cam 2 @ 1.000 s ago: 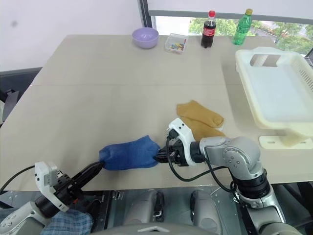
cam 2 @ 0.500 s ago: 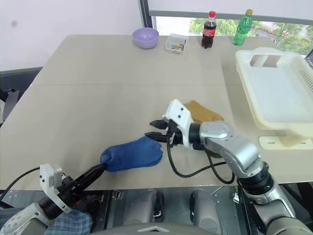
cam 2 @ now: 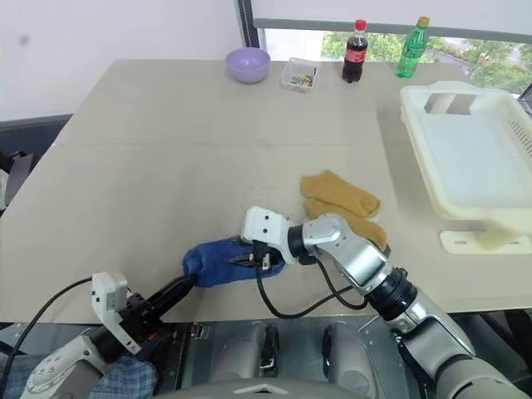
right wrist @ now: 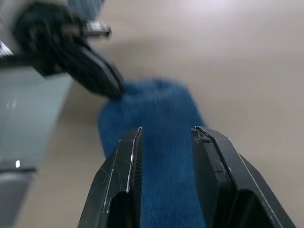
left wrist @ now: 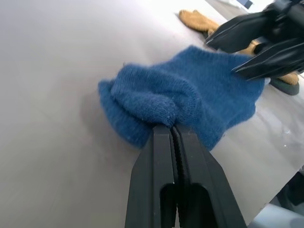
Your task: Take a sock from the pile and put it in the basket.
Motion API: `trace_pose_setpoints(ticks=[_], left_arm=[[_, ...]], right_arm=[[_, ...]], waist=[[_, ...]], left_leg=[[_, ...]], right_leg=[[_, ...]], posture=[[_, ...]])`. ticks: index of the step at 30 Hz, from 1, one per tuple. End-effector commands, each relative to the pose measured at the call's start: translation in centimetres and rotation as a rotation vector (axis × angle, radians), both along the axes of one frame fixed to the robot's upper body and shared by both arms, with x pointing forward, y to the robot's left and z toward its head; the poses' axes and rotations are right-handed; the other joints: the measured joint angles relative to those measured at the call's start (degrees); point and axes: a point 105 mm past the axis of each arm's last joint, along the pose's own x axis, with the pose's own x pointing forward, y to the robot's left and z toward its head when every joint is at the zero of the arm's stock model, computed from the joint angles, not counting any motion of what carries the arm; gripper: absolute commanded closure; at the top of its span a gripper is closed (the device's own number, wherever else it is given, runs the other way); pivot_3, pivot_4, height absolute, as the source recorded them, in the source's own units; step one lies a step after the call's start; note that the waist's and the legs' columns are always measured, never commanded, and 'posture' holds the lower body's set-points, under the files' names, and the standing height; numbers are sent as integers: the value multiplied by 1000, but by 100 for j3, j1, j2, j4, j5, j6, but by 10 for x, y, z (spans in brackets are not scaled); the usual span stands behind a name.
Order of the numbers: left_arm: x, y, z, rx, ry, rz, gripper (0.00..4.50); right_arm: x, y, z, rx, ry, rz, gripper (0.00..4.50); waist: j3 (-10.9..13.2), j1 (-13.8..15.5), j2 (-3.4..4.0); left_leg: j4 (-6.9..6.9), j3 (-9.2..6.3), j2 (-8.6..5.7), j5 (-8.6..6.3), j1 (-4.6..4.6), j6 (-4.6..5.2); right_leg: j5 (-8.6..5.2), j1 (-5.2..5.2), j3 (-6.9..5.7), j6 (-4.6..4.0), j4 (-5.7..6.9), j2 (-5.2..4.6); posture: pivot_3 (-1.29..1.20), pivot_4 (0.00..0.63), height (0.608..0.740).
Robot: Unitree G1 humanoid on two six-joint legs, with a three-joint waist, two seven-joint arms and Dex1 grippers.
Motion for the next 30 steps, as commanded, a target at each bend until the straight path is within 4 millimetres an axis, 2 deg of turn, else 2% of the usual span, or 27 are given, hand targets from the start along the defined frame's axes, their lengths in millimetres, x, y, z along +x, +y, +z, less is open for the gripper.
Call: trace_pose_setpoints(ticks=[1,6,11,12,15,18,23,25,30], left_arm=[[7,-4,3,1,-34,-9,4500],[16,-5,4,10,-52,-12,4500],[27,-9,6,12,-68,-24,4500],[27,-8,6,6,-53,-22,4500],[22,-2,13,-57,-14,-35,4500],[16,11,20,-101,40,-39,3694],[27,38,36,-192,73,31,1375],[39,46,35,-231,116,77,1375],[54,24,22,-272,287,-18,1375]], right_arm=[[6,-17,-15,-94,-49,-3,2868],[18,-28,-26,-154,-40,-84,2868],[32,-32,-26,-162,-43,-165,2868],[32,-33,-26,-162,-41,-169,2868],[31,-35,-25,-163,-44,-171,2868],[30,-34,-24,-155,-39,-175,2788],[29,-32,-25,-151,-35,-179,2788],[29,-30,-25,-148,-35,-178,2788],[28,-27,-25,-144,-39,-177,2788]], waist=[[0,7,0],[-8,-20,3],[-18,-9,6],[-20,-9,6],[-22,-16,6],[-20,-25,9],[-19,-2,13],[-20,-6,14],[-23,-23,9]], left_leg=[[1,-1,-4,-1,1,1],[3,0,2,-8,13,13],[2,0,4,-10,63,14],[-1,0,6,-12,93,14],[0,0,9,-12,95,14],[-2,-1,12,-12,92,13],[-5,-8,8,-12,91,11],[-4,-8,7,-11,92,11],[-5,-4,2,-9,92,11]], right_leg=[[0,0,-1,-1,0,-3],[-3,9,0,-4,4,2],[-12,50,-2,-17,6,0],[-15,79,-3,-15,2,-2],[-19,79,-4,-9,2,-8],[-14,75,-6,-18,2,-18],[-15,76,-17,-19,1,-33],[-15,77,-16,-18,1,-30],[-13,79,-13,-16,3,-15]], posture=[[0,150,733],[0,150,733],[0,150,733],[0,150,733],[0,150,733],[0,150,733],[0,150,733],[0,150,733],[0,150,733]])
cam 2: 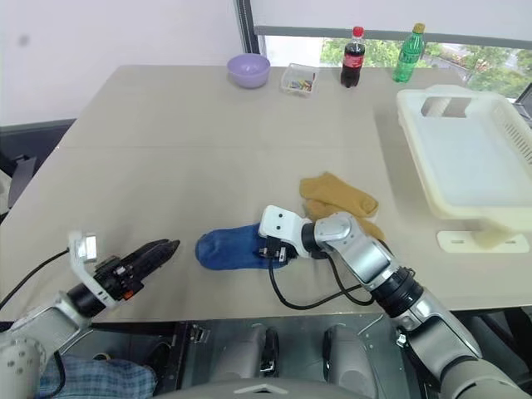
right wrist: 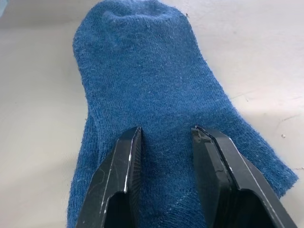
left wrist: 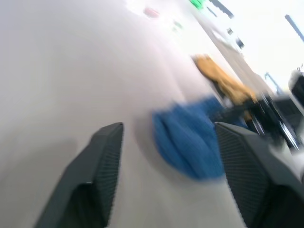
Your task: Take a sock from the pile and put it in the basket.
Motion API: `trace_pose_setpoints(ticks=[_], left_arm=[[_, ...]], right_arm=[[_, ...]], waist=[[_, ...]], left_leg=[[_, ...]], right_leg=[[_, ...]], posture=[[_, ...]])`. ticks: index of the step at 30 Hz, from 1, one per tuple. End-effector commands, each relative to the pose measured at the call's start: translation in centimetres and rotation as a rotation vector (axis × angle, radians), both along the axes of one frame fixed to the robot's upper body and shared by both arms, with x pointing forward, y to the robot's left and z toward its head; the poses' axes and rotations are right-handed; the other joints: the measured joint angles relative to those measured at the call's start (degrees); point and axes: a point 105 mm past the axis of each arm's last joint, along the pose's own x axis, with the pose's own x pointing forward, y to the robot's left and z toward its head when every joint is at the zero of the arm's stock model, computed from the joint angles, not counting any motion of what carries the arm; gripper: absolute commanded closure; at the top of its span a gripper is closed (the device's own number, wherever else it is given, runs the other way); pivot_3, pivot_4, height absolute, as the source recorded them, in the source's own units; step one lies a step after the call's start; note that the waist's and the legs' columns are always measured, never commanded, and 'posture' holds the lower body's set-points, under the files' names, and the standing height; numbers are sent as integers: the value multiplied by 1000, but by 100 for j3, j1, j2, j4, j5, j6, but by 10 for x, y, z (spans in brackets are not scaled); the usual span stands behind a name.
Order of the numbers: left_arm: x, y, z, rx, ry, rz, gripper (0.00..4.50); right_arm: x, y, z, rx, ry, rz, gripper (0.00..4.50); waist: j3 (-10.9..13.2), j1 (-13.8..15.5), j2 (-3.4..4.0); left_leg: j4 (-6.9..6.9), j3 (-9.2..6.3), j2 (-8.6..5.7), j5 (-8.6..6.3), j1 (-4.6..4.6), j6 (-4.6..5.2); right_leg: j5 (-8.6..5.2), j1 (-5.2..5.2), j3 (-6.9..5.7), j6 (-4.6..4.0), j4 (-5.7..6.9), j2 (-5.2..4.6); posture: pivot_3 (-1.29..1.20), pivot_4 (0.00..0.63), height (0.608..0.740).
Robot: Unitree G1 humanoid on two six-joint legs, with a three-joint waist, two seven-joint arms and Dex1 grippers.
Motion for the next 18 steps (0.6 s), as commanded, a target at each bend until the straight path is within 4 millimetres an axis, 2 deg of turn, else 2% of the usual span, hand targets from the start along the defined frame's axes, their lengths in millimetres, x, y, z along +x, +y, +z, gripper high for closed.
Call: trace_pose_setpoints(ticks=[1,5,7,10,15,18], left_arm=[[2,-21,-10,-31,110,-121,1375],[5,-33,-35,20,270,-203,1375],[4,-39,-41,24,315,-258,1375],[5,-58,-22,-116,283,-393,1375],[9,-65,3,-295,238,-465,1375],[7,-68,8,-330,226,-504,1375]], right_arm=[[5,-5,-11,-42,8,-56,2788],[1,0,-11,-33,11,-54,2788],[0,1,-11,-29,11,-58,2788],[2,1,-10,-25,2,-75,2788],[6,-2,-8,-22,-15,-105,2788],[9,-4,-6,-17,-26,-126,2788]], waist=[[-1,-2,-1],[-5,-9,6],[-21,1,22],[-39,-1,48],[-38,-18,41],[-36,-15,39]], left_leg=[[0,0,-1,1,0,-1],[-6,2,3,6,6,-13],[-9,2,2,6,8,-13],[-10,4,1,5,12,-13],[-10,6,1,18,4,-32],[-10,4,3,20,3,-33]], right_leg=[[1,0,1,1,0,0],[0,0,4,-1,1,5],[0,0,4,-1,2,5],[-1,3,4,-1,2,4],[2,-1,10,3,1,3],[0,-2,9,1,2,5]], posture=[[0,150,733],[0,150,733],[0,150,733],[0,150,733],[0,150,733],[0,150,733]])
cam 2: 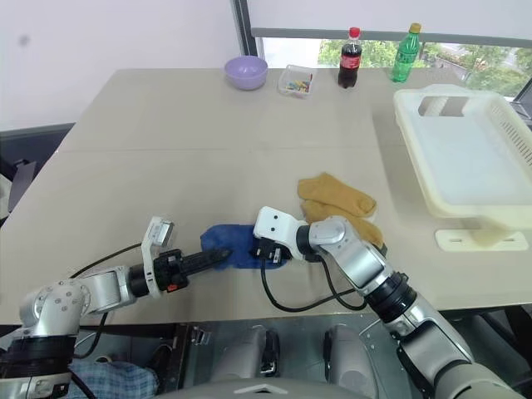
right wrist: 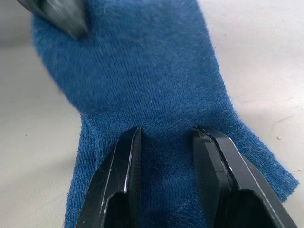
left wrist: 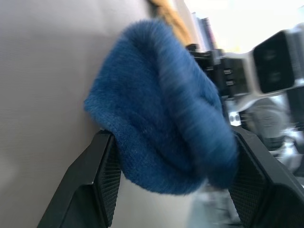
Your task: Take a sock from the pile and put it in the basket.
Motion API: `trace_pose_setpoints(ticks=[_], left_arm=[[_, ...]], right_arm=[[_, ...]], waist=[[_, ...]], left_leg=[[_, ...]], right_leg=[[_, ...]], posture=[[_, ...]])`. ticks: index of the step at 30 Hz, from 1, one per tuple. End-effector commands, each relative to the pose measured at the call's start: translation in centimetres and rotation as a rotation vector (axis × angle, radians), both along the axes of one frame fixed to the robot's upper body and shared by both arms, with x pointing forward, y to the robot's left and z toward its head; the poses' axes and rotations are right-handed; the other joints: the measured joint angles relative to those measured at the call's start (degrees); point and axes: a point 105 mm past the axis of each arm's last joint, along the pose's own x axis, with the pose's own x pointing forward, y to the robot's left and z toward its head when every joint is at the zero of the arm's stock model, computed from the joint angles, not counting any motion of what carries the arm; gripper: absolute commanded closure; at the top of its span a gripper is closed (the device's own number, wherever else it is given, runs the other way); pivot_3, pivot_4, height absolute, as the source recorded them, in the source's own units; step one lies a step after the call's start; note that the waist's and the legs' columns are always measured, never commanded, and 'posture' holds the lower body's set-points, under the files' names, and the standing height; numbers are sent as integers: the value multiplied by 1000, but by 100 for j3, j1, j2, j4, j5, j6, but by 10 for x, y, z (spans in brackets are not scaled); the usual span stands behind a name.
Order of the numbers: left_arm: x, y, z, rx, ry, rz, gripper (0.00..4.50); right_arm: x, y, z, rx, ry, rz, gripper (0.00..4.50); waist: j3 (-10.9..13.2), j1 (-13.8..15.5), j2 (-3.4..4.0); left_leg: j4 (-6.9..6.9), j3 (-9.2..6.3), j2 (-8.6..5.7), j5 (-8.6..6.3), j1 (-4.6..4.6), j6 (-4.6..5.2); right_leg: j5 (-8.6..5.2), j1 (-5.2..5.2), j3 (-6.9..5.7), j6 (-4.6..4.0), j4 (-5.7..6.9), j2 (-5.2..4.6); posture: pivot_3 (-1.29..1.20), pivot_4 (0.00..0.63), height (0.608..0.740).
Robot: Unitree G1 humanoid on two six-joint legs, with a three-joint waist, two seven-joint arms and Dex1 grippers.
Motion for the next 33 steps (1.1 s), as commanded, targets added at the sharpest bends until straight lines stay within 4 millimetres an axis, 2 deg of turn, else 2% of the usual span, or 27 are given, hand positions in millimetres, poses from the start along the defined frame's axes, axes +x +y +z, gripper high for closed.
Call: trace_pose_setpoints(ticks=[1,13,20,23,27,33], left_arm=[[-1,-1,15,-73,-35,-31,1375],[22,-6,36,-232,-147,-7,1375],[28,-20,39,-250,-162,-38,1375],[32,-28,40,-257,-174,-54,1375],[36,-34,45,-269,-190,-60,1375],[36,-42,43,-272,-187,-76,1375]], right_arm=[[10,-11,-4,-27,-15,-78,2788],[13,-17,3,-20,-39,-116,2788],[11,-18,6,-21,-49,-119,2788],[9,-21,17,-6,-63,-116,2788],[-4,-22,43,-6,-106,-69,2788],[-13,-40,44,-114,-133,-56,2788]], waist=[[0,1,0],[9,20,-13],[15,24,-22],[18,32,-25],[30,27,-34],[45,36,-41]], left_leg=[[0,1,-1,-1,1,1],[0,-5,-16,-1,-9,1],[-2,-6,-23,0,-12,2],[-2,-7,-24,0,-12,2],[-2,-8,-24,0,-17,2],[-9,-10,-23,-1,-18,4]], right_leg=[[0,0,0,-1,0,-2],[0,-2,-5,-2,-2,-18],[1,-1,-4,1,-6,-21],[1,-1,-6,2,-6,-21],[3,-2,-6,5,-8,-21],[8,-5,-9,15,-12,-18]], posture=[[0,150,733],[0,150,733],[0,150,733],[0,150,733],[0,150,733],[0,150,733]])
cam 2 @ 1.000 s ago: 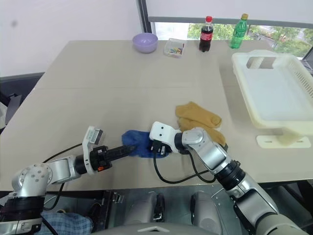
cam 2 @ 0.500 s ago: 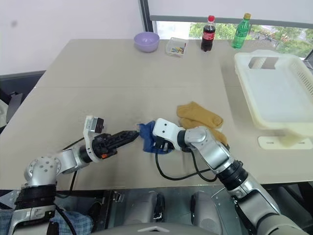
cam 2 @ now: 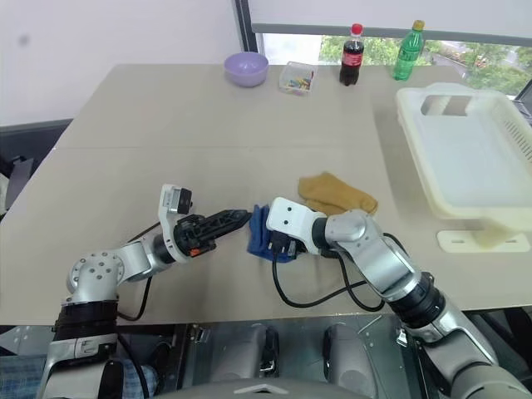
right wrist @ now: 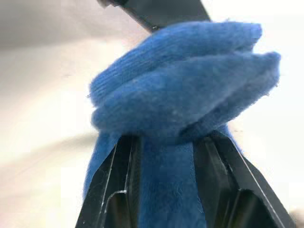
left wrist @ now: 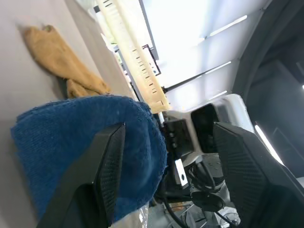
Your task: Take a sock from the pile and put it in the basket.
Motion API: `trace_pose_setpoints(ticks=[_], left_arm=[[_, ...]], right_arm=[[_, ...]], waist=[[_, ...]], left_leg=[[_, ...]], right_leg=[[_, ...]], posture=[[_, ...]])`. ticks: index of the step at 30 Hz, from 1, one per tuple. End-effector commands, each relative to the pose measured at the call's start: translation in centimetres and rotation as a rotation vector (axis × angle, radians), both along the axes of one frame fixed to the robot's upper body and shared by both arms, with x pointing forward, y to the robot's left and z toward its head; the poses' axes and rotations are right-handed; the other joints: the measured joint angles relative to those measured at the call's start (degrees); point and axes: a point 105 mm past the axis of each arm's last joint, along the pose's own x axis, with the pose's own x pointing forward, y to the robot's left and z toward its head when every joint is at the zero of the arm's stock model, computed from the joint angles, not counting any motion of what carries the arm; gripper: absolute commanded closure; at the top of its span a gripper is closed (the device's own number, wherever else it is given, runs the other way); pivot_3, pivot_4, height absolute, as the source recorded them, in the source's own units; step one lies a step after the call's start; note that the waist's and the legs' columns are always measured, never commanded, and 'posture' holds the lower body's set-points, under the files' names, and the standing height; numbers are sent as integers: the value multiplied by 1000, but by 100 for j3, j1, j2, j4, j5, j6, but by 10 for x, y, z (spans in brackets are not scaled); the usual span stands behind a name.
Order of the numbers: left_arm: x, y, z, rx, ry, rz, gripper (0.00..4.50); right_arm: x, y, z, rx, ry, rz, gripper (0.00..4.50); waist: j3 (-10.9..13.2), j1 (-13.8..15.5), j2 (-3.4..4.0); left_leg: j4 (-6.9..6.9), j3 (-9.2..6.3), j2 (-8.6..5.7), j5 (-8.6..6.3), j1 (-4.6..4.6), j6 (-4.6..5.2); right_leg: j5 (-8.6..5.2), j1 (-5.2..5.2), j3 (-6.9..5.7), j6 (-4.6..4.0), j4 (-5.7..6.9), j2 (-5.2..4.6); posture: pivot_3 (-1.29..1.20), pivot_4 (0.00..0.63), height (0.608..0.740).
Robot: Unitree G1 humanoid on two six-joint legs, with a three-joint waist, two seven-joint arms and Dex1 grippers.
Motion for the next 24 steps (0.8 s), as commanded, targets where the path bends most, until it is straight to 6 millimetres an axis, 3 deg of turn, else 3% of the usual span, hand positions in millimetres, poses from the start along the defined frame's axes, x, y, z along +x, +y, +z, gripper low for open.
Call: trace_pose_setpoints(ticks=[1,3,6,10,13,20,24], left_arm=[[-1,-9,3,-10,-21,-31,1375],[-2,-14,3,-10,-23,-51,1375],[-1,-22,2,-18,-21,-82,1316],[3,-32,-1,-18,-10,-105,1316],[5,-37,-5,-21,3,-114,1316],[7,-44,-18,-9,35,-133,1316],[5,-44,-26,17,49,-143,1316]], right_arm=[[-5,-10,11,-33,-37,10,2788],[-6,-21,11,-55,-23,-6,2788],[-8,-47,15,-54,46,-79,1979],[-12,-61,38,194,210,-218,38],[-22,-64,45,262,297,-230,38],[-9,-47,22,329,442,-380,38],[4,-47,6,308,448,-457,38]], waist=[[2,21,-4],[4,26,-7],[13,48,-17],[16,52,-21],[18,54,-21],[20,36,-18],[20,43,-18]], left_leg=[[1,-2,-2,0,0,1],[1,-1,-6,-10,-3,18],[1,-3,-7,-11,-5,18],[1,-8,-5,-11,-8,19],[0,-11,-2,-12,-8,22],[0,-13,-3,-14,-9,25],[1,-13,-10,-14,-13,27]], right_leg=[[-1,2,-2,-2,-3,-1],[-3,2,-2,-4,-6,-6],[-2,2,-3,-3,-7,-6],[1,2,-8,1,-9,-4],[2,2,-9,3,-7,1],[-1,1,-9,-3,-6,0],[0,1,-8,-2,-8,-1]], posture=[[0,150,733],[0,150,733],[0,150,733],[0,150,733],[0,150,733],[0,150,733],[0,150,733]])
